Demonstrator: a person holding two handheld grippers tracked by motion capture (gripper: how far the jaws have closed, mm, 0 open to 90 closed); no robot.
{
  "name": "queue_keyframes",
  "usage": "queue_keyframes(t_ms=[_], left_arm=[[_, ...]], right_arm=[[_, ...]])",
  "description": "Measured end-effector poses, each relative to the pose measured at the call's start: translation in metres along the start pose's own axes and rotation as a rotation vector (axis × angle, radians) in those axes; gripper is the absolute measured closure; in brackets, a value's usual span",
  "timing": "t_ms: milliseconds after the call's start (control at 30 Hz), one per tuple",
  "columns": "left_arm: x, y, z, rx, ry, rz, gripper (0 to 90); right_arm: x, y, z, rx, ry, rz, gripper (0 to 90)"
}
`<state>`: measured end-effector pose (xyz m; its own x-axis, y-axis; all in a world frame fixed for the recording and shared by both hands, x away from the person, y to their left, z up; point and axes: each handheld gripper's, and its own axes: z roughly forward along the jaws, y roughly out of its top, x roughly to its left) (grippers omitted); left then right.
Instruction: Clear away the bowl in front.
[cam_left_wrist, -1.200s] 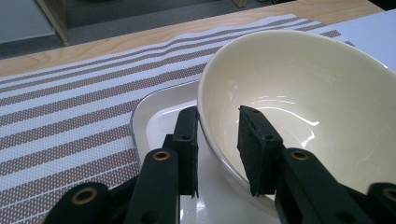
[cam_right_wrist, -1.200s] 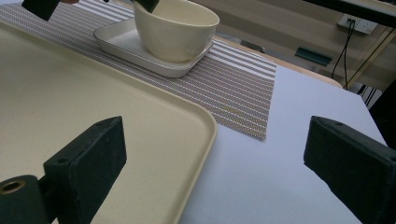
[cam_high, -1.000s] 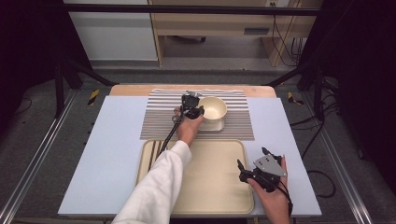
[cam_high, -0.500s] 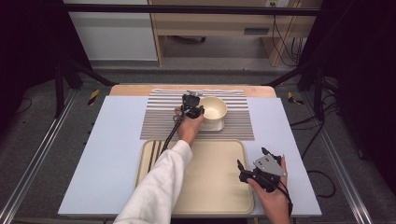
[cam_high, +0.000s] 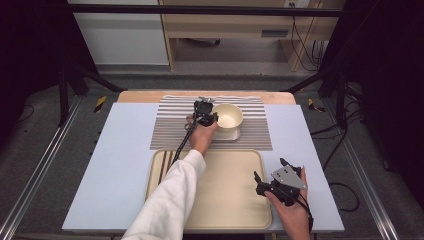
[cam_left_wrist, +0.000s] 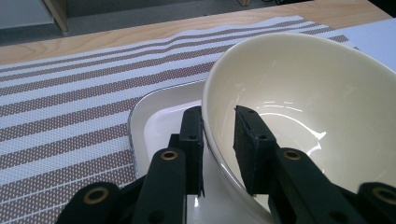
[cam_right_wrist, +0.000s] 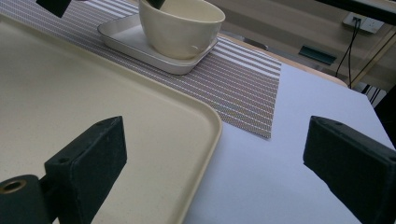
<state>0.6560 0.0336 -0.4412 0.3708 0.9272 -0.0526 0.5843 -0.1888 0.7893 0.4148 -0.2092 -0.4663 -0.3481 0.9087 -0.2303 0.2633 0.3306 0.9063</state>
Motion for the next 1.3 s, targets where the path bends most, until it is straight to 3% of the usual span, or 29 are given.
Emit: queue_keyframes(t_ms=[167,300,467,600,733,867,1033,1300], left_arm=[[0.001,0.001,0.001,-0.004,0.017,-0.007,79.8],[0.002,0.001,0.001,-0.012,0.028,0.010,82.5],[0.005,0.003,-0.001,-0.030,-0.012,-0.035,83.3],[0.006,0.005,-0.004,-0.044,-0.021,-0.006,83.4],[0.010,0.007,-0.007,-0.044,-0.038,-0.024,83.2],[0.012,0.010,-0.012,-0.056,-0.032,-0.007,82.8],[0.015,0.012,-0.018,-0.063,-0.049,-0.022,83.0],[0.012,0.015,-0.035,-0.073,-0.068,0.007,83.1]], right_arm=[[0.000,0.000,0.000,0.003,0.000,0.001,6.4],[0.001,-0.001,0.000,0.004,0.000,-0.003,6.3],[0.000,-0.001,0.001,0.006,-0.002,-0.005,6.4],[0.000,-0.001,0.001,0.006,-0.003,-0.005,6.4],[0.000,-0.001,0.001,0.006,-0.002,-0.005,6.4],[0.000,-0.001,0.001,0.005,-0.003,-0.003,6.4],[0.000,-0.001,0.001,0.004,-0.002,-0.008,6.4],[0.001,0.000,0.001,0.005,-0.002,-0.004,6.4]])
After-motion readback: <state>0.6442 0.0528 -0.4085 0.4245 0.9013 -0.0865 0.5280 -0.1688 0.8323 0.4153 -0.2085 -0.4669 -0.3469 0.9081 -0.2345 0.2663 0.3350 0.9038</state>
